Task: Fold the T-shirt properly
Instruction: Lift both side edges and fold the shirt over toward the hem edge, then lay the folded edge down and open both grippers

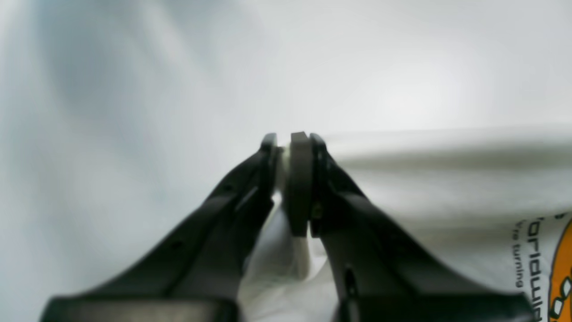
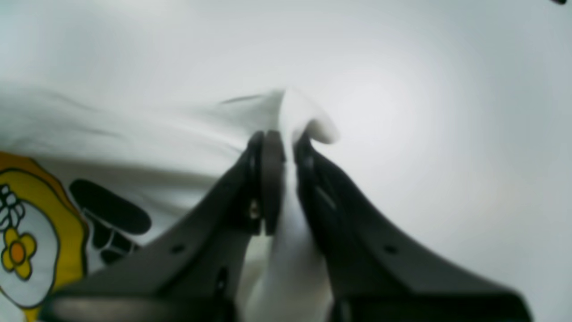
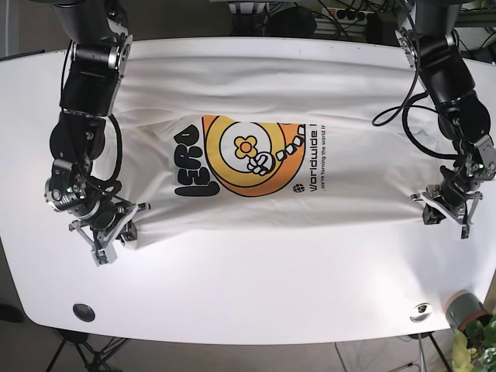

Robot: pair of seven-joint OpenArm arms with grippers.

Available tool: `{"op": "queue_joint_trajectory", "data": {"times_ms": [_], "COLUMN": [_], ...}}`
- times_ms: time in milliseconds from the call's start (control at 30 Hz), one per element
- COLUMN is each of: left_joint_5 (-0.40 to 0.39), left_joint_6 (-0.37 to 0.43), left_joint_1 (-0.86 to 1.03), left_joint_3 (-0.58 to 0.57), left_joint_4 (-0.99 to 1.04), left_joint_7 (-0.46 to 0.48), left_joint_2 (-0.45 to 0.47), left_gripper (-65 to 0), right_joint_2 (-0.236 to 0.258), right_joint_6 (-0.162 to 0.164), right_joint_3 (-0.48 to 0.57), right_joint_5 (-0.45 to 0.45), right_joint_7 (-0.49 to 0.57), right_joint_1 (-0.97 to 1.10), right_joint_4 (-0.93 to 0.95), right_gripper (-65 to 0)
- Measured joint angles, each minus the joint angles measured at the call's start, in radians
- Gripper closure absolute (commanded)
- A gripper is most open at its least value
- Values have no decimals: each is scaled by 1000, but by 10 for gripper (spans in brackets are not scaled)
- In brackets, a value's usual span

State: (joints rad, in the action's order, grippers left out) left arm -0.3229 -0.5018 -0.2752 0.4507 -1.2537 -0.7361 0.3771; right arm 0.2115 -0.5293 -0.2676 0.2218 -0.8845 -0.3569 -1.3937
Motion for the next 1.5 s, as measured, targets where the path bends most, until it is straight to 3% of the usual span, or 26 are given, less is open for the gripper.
{"op": "queue_joint_trajectory", "data": {"times_ms": [333,633,867,1500], "left_joint_5": [-6,-9,-12,-8], "left_joint_6": [-13,-70,-72,-143], "left_joint_1": [88,184,259,479], "left_joint_3": [33,109,151,188], "left_joint_4": [-40,-94,-192,-281], "left_joint_7": [3,-5,-89,-93], "left_joint_2": [-1,-5,-5,-4], "left_gripper": [0,0,0,0], "right_joint_2": [-8,-29,-68,-113], "right_joint_6": [-12,-2,1,1], "right_joint_3": [-94,-173,-227,-248], "right_joint_5": [19,151,201,197], "right_joint_7": [-119,-198,-198,-193], "right_joint_1": [150,322,433,614], "right_joint_4": [-213,-406,-496,-558], "right_gripper": [-22,-22,-22,-25]}}
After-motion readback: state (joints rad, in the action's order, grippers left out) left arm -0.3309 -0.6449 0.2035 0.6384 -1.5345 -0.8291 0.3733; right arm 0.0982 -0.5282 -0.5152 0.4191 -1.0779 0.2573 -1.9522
